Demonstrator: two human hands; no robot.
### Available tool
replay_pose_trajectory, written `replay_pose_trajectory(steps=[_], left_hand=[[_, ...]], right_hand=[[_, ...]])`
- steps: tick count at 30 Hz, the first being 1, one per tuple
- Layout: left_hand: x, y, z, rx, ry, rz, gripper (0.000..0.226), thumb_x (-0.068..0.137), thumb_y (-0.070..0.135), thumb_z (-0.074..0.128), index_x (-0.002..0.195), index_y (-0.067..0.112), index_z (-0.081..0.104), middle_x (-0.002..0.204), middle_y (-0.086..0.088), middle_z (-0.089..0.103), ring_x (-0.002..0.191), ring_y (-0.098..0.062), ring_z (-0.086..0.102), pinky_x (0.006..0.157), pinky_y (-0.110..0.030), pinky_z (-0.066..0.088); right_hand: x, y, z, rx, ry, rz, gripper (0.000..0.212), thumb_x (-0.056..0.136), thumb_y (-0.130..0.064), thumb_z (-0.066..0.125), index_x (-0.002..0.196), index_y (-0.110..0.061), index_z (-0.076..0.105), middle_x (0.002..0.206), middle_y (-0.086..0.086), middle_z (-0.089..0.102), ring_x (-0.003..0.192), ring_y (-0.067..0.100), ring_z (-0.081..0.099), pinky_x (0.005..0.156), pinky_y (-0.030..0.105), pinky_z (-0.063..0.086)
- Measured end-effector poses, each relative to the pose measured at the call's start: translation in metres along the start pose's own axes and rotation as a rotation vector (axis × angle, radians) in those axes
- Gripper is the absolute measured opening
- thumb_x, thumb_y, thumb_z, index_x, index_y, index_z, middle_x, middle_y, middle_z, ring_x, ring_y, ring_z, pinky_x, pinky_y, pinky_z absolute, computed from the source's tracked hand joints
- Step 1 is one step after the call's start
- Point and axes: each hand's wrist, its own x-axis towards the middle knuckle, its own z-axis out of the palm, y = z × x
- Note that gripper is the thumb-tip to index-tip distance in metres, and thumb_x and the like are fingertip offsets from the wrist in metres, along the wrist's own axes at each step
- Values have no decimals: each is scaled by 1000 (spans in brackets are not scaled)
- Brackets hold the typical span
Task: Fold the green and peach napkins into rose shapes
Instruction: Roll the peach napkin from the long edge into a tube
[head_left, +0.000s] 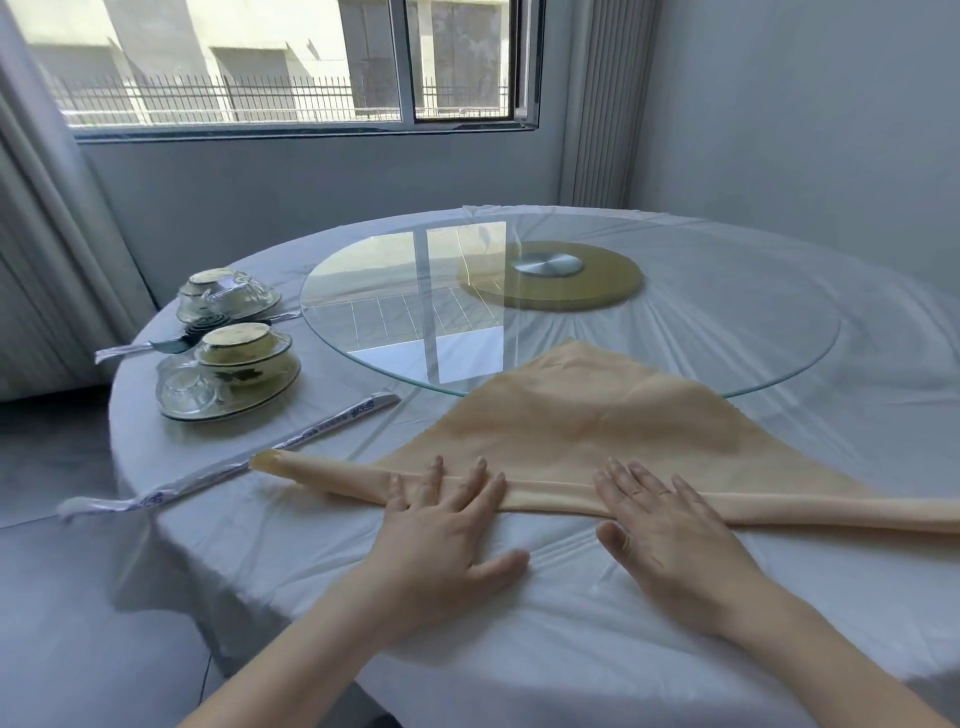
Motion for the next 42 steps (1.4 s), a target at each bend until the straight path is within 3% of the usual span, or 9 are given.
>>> replay_pose_trajectory(steps=[6,19,24,29,31,34,37,40,42], left_hand=[[0,-16,0,5,0,-38,94,59,81,-1,145,45,-7,156,17,-13,144,-28,-15,110,-59,-9],[-18,-68,-8,-11,-31,-127,89,57,82,-1,141,54,-5,156,15,-12,143,-31,-15,110,-61,-8],[-24,-90,-8,-23,-39,-164,104,45,96,-6,140,56,-4,155,17,-14,144,-28,-15,110,-62,-8],[-25,-97,-8,-33,-38,-185,105,43,96,-11,140,57,-4,156,13,-13,143,-30,-15,109,-62,-10],[-24,-92,-13,-44,-66,-229,97,52,93,-9,141,55,-2,157,11,-12,144,-31,-14,107,-64,-13],[-17,-67,-29,-19,-54,-316,67,87,70,12,148,41,8,158,2,-9,145,-28,-11,105,-63,-15],[-1,-20,-35,61,42,-129,65,97,52,21,150,20,3,158,1,-9,145,-17,-11,111,-55,-15],[18,28,-29,-24,99,167,56,101,38,25,150,15,10,159,1,4,145,-8,-1,116,-44,-9],[30,46,-23,-63,109,251,54,101,34,25,150,14,14,158,-1,9,145,-10,4,117,-37,-1]], right_hand=[[-1,0,-1,-8,-9,8,115,46,-78,-40,147,-34,-6,156,-15,-11,142,2,-12,115,32,-6],[-3,-2,-5,-35,-29,7,117,41,-78,-43,145,-36,-11,150,-22,-16,129,-9,-19,113,28,-7],[-2,-2,-6,-61,-35,8,116,40,-76,-45,145,-35,-13,146,-24,-19,129,-8,-20,113,28,-7],[-2,-3,-6,-67,-28,18,116,41,-75,-46,145,-35,-14,154,-18,-14,129,-8,-20,114,28,-6],[-3,-4,-7,-55,-30,22,118,40,-76,-45,145,-35,-13,154,-18,-14,129,-8,-20,114,29,-6],[-3,-4,-7,-42,-36,21,120,39,-79,-43,146,-35,-11,154,-18,-13,134,-6,-18,114,30,-6],[-2,-3,-6,-29,-29,24,122,40,-79,-41,147,-34,-7,152,-20,-14,141,1,-14,115,32,-6],[-2,-4,-5,3,9,36,122,41,-77,-43,148,-35,-1,154,-20,-10,141,0,-11,115,31,-6],[-3,-4,-4,31,28,39,113,49,-76,-37,148,-36,0,155,-19,-7,141,-1,-9,114,29,-7]])
